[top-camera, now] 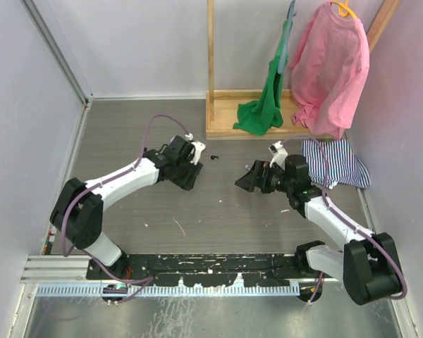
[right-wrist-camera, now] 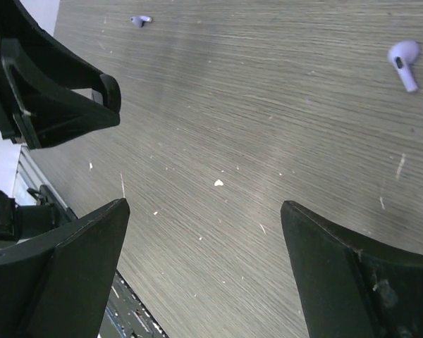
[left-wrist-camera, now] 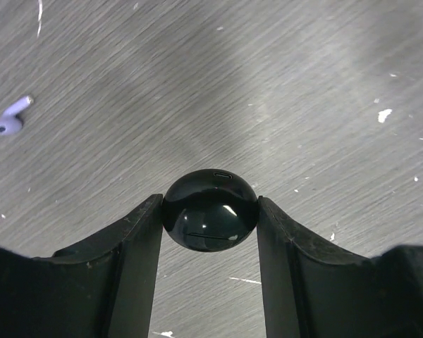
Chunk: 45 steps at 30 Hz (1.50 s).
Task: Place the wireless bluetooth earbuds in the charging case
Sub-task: Pick up the charging case at the center of the board.
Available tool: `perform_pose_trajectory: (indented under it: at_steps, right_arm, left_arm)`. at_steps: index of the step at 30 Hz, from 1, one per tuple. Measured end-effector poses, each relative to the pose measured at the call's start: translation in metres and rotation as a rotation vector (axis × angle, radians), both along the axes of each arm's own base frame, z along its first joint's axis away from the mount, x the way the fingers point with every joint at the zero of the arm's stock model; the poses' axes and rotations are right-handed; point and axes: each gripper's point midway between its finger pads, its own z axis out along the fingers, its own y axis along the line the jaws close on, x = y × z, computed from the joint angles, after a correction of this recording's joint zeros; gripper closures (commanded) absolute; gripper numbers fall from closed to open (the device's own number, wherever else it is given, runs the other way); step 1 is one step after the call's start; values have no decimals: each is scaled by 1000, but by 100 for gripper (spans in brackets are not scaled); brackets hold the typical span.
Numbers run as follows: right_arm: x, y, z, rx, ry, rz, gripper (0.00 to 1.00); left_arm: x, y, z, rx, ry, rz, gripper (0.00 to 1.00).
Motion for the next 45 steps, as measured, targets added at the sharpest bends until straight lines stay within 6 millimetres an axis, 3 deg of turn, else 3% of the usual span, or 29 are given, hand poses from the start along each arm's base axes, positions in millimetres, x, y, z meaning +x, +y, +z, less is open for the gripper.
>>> perform_pose_trajectory:
  at_steps: [7,14,23,32,45]
  right_arm:
    - [6,15,-4,36,27,61,7]
    - [7,31,-4,89,45,128,9]
    - [-10,77,17,161,14,290,12]
    - [-31,110,29,179,-10,410,23]
    - [-42,127,20,150,12,460,43]
  left_arm:
    - [-16,-28,8,9,-112,-243,59]
    - [-40,-44,20,-22,-231,-479,52]
    - [-65,-56,45,-135,-408,-718,54]
    - [-76,-70,54,-153,-462,-834,54]
    - [-80,-79,50,-144,-454,-874,54]
